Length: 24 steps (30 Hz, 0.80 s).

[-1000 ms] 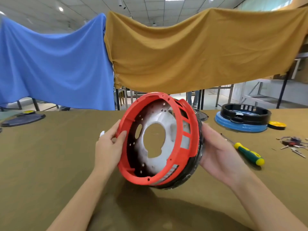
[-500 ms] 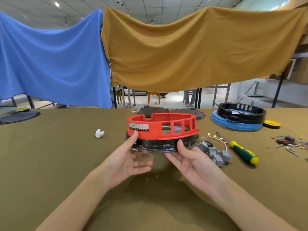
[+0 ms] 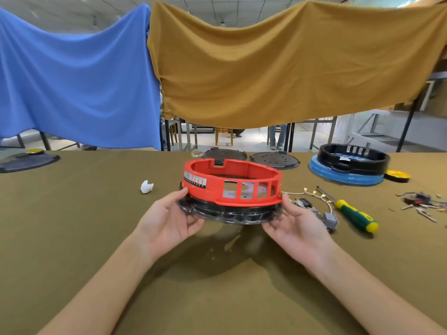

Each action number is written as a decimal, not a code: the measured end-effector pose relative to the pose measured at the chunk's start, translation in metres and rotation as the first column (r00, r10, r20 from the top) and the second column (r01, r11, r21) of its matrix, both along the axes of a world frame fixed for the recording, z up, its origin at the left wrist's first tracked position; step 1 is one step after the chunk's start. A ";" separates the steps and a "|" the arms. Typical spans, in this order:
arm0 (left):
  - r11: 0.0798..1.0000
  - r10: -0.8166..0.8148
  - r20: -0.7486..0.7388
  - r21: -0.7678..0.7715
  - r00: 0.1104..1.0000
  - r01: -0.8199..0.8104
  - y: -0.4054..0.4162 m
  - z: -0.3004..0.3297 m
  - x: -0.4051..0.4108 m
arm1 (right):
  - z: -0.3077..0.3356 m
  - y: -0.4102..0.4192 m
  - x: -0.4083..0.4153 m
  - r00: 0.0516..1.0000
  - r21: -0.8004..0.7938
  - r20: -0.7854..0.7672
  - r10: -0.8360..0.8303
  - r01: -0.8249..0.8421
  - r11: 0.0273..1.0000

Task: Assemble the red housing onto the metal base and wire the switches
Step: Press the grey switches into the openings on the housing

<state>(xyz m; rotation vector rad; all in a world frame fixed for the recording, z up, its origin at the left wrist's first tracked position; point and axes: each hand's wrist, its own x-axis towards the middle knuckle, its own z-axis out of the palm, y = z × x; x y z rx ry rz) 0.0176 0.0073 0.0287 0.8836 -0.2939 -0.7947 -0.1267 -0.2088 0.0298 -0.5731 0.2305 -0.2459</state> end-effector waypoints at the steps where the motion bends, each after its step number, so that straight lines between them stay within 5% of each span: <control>1: 1.000 0.012 0.000 -0.007 1.000 -0.012 0.001 0.000 0.000 | 0.001 -0.001 -0.001 1.000 -0.031 0.010 0.011 -0.010 0.999; 7: 0.972 0.234 0.027 -0.019 0.972 -0.233 0.001 0.000 -0.001 | 0.002 -0.005 -0.001 0.995 -0.167 0.053 0.087 -0.077 0.983; 16: 0.982 0.187 0.160 0.000 0.969 -0.189 0.005 0.000 -0.001 | 0.002 -0.010 0.000 0.996 -0.241 0.078 -0.035 0.053 0.969; 21: 0.937 0.140 0.164 0.296 0.976 -0.185 0.010 0.007 0.000 | 0.005 -0.016 -0.003 0.994 -0.318 -0.094 -0.064 0.031 0.947; 24: 0.772 0.027 0.305 0.599 0.952 -0.214 0.011 0.003 0.002 | 0.007 -0.010 -0.001 0.966 -0.520 -0.193 -0.169 0.046 0.853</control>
